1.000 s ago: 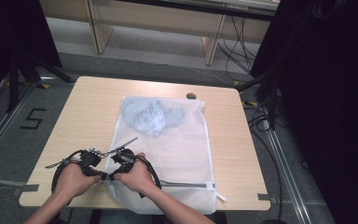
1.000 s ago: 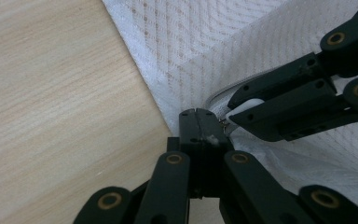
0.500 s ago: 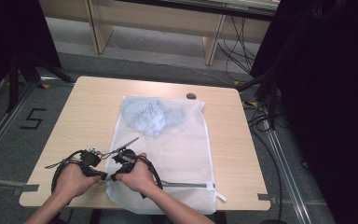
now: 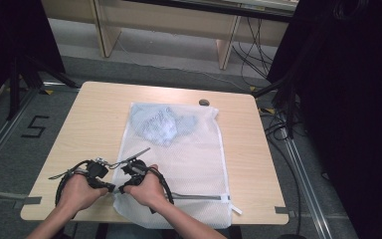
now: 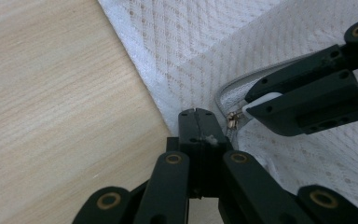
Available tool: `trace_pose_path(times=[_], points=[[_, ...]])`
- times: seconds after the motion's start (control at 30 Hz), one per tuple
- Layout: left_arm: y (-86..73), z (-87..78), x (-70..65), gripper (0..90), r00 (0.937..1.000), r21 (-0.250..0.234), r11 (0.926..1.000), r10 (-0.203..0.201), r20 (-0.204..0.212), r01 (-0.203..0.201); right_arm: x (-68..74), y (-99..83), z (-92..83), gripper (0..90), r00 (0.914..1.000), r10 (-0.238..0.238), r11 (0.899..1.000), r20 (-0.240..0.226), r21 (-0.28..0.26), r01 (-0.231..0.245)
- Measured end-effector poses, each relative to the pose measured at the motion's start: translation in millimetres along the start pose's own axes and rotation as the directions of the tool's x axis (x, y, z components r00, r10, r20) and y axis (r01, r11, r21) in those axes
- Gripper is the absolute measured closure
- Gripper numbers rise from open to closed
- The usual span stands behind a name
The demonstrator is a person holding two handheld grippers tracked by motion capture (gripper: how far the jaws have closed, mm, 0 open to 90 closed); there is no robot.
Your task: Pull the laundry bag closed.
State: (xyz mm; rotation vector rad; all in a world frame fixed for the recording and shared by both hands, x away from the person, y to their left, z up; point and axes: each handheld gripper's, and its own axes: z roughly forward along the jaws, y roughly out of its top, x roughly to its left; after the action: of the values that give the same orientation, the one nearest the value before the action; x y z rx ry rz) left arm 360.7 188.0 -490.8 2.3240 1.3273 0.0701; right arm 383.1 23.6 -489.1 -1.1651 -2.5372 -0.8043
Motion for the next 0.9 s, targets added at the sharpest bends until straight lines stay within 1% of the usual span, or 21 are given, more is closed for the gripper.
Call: trace_pose_path(times=[0.03, 0.07, 0.1, 0.13, 0.17, 0.27, 0.3, 0.33, 0.37, 0.4, 0.43, 0.47, 0.5, 0.53, 0.63, 0.67, 0.73, 0.8, 0.83, 0.87, 0.9], points=[[0.2, -0.6, 0.4, 90.0, 0.9999, 0.01, 0.9999, 0.011, 0.0, -0.011, -2.2, 1.2, 1.3, 87.3, 0.9973, -0.073, 0.997, -0.002, -0.021, 0.073], [0.0, -0.6, -0.8, 90.0, 1.0, 0.008, 1.0, -0.004, -0.002, 0.004, 2.2, 1.1, 0.7, 87.2, 0.9997, -0.024, 1.0, 0.006, 0.004, 0.024], [0.1, -0.9, -1.3, 90.0, 1.0, 0.01, 0.9999, -0.006, -0.005, 0.006, 4.0, 2.1, -0.1, 87.2, 0.9998, -0.016, 1.0, 0.01, 0.01, 0.016], [0.2, -1.0, -1.3, 90.0, 1.0, 0.011, 0.9999, -0.005, -0.006, 0.005, 1.6, 3.4, 0.8, 87.2, 0.9981, -0.06, 0.998, -0.013, -0.02, 0.059], [-0.3, 0.9, -2.6, 90.0, 0.9995, -0.015, 0.9994, -0.032, -0.005, 0.032, 3.0, 3.7, 0.6, 87.2, 0.9994, -0.033, 0.999, -0.015, -0.011, 0.032], [-0.4, 1.0, -1.1, 90.0, 0.9999, -0.016, 0.9997, -0.017, -0.001, 0.017, 0.1, 3.9, 2.8, 87.2, 0.9995, -0.026, 1.0, -0.016, -0.009, 0.026], [-0.5, -0.6, -0.4, 90.0, 1.0, 0.0, 1.0, 0.003, -0.008, -0.003, -2.3, 3.8, 4.2, 87.2, 0.9998, 0.002, 1.0, -0.019, 0.004, -0.002], [-1.0, 0.5, -2.7, 90.0, 0.9996, -0.015, 0.9995, -0.027, -0.009, 0.027, -3.1, 3.7, 4.1, 87.3, 1.0, -0.001, 1.0, -0.008, 0.01, 0.001], [-1.0, 0.5, -3.4, 90.0, 0.9995, -0.014, 0.9994, -0.031, -0.009, 0.031, -4.2, 4.5, 4.0, 87.3, 0.9996, -0.023, 1.0, -0.015, 0.001, 0.023], [-1.1, 1.0, -4.2, 90.0, 0.9994, -0.021, 0.9992, -0.033, -0.01, 0.033, -2.1, 4.9, 3.2, 87.4, 1.0, 0.003, 1.0, -0.009, 0.015, -0.003], [-1.0, 0.9, -3.7, 90.0, 0.9998, -0.02, 0.9997, -0.016, -0.011, 0.016, -2.4, 5.4, 3.2, 87.4, 0.9999, 0.005, 1.0, 0.01, 0.022, -0.005], [-0.9, 0.5, -3.7, 90.0, 0.9998, -0.015, 0.9998, -0.015, -0.012, 0.015, -3.3, 6.3, 3.1, 87.4, 0.9989, -0.028, 0.999, 0.037, 0.021, 0.028], [-0.9, 0.5, -3.7, 90.0, 0.9998, -0.015, 0.9998, -0.015, -0.012, 0.015, -0.1, 6.2, 2.2, 87.5, 0.9982, 0.0, 0.999, 0.06, 0.034, -0.002], [-1.4, 0.6, -3.7, 90.0, 0.9995, -0.019, 0.9994, -0.031, -0.011, 0.03, -0.1, 6.2, 2.2, 87.5, 0.9982, 0.0, 0.999, 0.06, 0.034, -0.002], [-2.0, 0.7, -2.3, 90.0, 0.9998, -0.025, 0.9995, -0.021, -0.002, 0.02, 2.3, 5.9, 1.5, 87.5, 0.9968, -0.036, 0.999, 0.072, 0.021, 0.035], [-2.0, 0.7, -2.3, 90.0, 0.9998, -0.025, 0.9995, -0.021, -0.002, 0.02, 5.0, 5.7, 0.7, 87.5, 0.9967, -0.007, 1.0, 0.081, 0.022, 0.005], [-1.8, 0.2, -2.6, 90.0, 0.9998, -0.02, 0.9996, -0.019, -0.007, 0.019, 6.6, 5.8, -0.4, 87.5, 0.9961, -0.02, 1.0, 0.086, 0.007, 0.019], [-2.0, 0.6, -2.4, 90.0, 0.9999, -0.024, 0.9996, -0.017, -0.003, 0.017, 5.4, 6.0, -1.0, 87.4, 0.9946, -0.038, 0.999, 0.096, 0.003, 0.038], [-2.0, 1.0, -2.8, 90.0, 0.9997, -0.027, 0.9993, -0.024, -0.003, 0.024, 1.0, 6.0, -7.1, 87.4, 0.9885, -0.043, 0.999, 0.145, -0.004, 0.045], [-2.0, 1.0, -2.8, 90.0, 0.9997, -0.027, 0.9993, -0.024, -0.003, 0.024, 1.0, 6.0, -7.1, 87.4, 0.9885, -0.043, 0.999, 0.145, -0.004, 0.045], [-0.9, 0.8, -2.8, 90.0, 0.9998, -0.017, 0.9997, -0.02, -0.004, 0.02, -6.7, 6.0, -16.3, 87.3, 0.9911, -0.021, 1.0, 0.131, -0.011, 0.023]])
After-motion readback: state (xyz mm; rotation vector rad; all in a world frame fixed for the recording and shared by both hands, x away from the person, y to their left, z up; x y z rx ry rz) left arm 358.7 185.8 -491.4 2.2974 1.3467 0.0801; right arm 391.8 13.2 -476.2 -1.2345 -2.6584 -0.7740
